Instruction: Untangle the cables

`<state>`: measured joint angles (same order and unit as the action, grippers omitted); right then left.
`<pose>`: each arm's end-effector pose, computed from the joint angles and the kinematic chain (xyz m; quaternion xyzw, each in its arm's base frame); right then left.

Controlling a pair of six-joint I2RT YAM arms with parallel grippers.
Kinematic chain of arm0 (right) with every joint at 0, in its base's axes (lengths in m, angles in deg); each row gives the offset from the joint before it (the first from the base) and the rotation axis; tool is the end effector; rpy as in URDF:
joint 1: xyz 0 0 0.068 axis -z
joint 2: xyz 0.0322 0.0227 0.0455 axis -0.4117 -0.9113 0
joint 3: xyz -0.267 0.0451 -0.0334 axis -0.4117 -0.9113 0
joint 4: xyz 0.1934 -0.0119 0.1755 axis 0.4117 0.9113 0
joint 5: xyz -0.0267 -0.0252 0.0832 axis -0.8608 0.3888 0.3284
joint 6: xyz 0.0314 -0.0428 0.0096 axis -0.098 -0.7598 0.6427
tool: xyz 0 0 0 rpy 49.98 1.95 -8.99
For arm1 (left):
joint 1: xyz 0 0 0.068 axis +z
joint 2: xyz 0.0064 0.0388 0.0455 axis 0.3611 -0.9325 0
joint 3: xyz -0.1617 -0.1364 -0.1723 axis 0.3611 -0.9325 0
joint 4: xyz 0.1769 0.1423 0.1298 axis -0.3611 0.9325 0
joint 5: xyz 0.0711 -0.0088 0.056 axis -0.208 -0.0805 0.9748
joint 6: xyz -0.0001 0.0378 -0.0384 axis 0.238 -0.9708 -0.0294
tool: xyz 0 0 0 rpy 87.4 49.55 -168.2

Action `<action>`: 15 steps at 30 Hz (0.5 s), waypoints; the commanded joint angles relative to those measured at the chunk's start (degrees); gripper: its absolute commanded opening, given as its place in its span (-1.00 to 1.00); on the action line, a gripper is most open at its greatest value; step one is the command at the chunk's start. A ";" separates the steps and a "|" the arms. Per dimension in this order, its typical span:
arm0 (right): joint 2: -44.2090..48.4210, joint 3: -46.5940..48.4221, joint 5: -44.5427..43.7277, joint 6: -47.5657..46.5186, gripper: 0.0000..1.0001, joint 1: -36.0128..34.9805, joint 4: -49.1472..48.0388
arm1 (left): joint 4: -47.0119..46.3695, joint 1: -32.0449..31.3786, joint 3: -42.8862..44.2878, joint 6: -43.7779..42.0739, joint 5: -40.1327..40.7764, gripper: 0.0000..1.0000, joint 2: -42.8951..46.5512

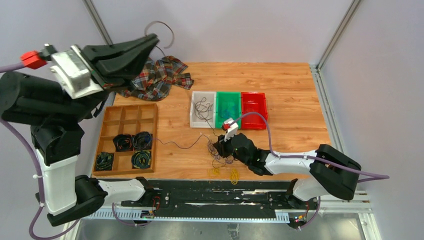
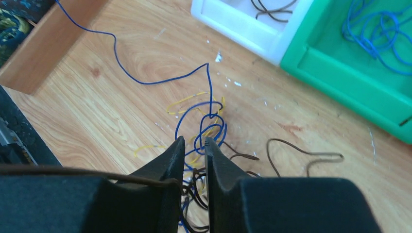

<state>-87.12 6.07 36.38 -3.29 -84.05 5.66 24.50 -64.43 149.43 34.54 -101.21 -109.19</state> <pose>0.1468 0.2384 0.1919 -0.2200 0.7655 0.3253 0.5097 0.0642 -0.0761 0.6496 0.3794 0.3595 -0.2622 0.8112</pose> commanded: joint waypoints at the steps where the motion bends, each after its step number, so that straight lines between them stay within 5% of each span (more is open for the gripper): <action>1: 1.32 -3.62 -2.57 2.58 -0.57 -0.55 -1.38 | -19.18 -0.24 -3.67 -3.58 11.61 -0.99 1.58; 15: 4.88 -11.86 -3.98 6.79 -0.52 -0.58 -1.40 | -49.92 -0.24 -0.17 -23.38 27.08 -0.99 -3.46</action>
<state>-84.01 -3.68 34.78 1.50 -84.05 4.44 -12.59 -64.43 144.73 19.35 -80.42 -109.85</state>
